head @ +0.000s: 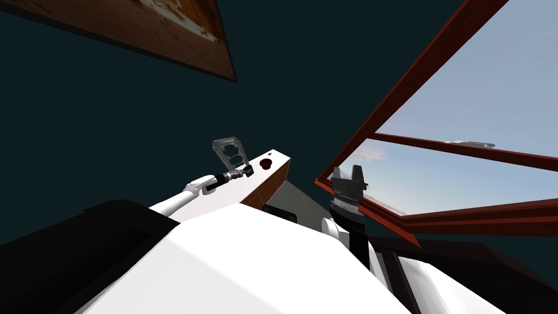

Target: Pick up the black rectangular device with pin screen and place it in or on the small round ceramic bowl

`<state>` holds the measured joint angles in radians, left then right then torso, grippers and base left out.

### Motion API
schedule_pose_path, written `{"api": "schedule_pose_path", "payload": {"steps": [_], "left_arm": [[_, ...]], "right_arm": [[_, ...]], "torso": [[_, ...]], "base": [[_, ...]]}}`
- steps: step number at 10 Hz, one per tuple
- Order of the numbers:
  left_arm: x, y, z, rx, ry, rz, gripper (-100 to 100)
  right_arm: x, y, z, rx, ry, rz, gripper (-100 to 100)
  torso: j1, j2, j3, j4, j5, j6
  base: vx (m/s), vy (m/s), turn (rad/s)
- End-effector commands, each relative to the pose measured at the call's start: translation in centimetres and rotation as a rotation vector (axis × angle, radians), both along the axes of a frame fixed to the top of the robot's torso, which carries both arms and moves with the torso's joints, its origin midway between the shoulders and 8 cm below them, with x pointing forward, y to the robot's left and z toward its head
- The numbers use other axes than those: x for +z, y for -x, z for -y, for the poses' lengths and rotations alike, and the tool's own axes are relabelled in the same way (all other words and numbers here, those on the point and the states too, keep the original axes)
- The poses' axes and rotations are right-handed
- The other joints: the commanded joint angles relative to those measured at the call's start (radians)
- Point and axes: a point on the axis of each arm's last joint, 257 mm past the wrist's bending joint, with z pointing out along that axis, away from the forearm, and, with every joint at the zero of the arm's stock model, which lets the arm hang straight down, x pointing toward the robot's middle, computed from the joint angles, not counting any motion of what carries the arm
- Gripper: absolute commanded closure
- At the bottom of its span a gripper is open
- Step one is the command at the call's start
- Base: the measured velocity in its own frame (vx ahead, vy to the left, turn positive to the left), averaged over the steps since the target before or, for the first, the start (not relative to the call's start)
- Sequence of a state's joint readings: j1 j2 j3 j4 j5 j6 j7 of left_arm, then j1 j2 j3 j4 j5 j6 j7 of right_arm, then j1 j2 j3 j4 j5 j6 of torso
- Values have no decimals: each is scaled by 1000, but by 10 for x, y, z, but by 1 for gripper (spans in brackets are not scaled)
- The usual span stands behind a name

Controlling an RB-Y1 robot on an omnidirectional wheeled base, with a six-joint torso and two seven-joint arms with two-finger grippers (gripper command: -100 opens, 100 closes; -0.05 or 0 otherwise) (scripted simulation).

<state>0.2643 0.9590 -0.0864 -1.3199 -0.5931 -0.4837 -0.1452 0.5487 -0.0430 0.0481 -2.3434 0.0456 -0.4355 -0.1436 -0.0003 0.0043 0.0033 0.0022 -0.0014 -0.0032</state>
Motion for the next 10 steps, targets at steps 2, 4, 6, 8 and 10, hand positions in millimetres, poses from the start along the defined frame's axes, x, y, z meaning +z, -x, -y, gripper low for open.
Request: {"api": "schedule_pose_path", "payload": {"steps": [2,4,6,8,10], "left_arm": [[13,-3,-14,11,-14,-6,100],[25,-6,-24,13,-25,-13,100],[36,-8,-24,3,-24,-14,100],[50,-13,-19,-17,-11,-7,100],[66,-18,-9,-41,11,6,100]], "right_arm": [[0,0,0,0,0,0,0],[0,0,0,0,0,0,0],[0,0,0,0,0,0,0],[0,0,0,0,0,0,0],[0,0,0,0,0,0,0]], "torso": [[-1,-1,0,0,0,0],[-2,-3,-1,0,-1,1],[-3,-6,-3,0,-1,3],[-8,-16,-8,-2,-2,6],[-12,-21,-11,-3,-3,7]], "base": [[-47,18,18],[-17,18,-4],[52,1,-44],[193,-52,-105],[207,-84,-107]]}}
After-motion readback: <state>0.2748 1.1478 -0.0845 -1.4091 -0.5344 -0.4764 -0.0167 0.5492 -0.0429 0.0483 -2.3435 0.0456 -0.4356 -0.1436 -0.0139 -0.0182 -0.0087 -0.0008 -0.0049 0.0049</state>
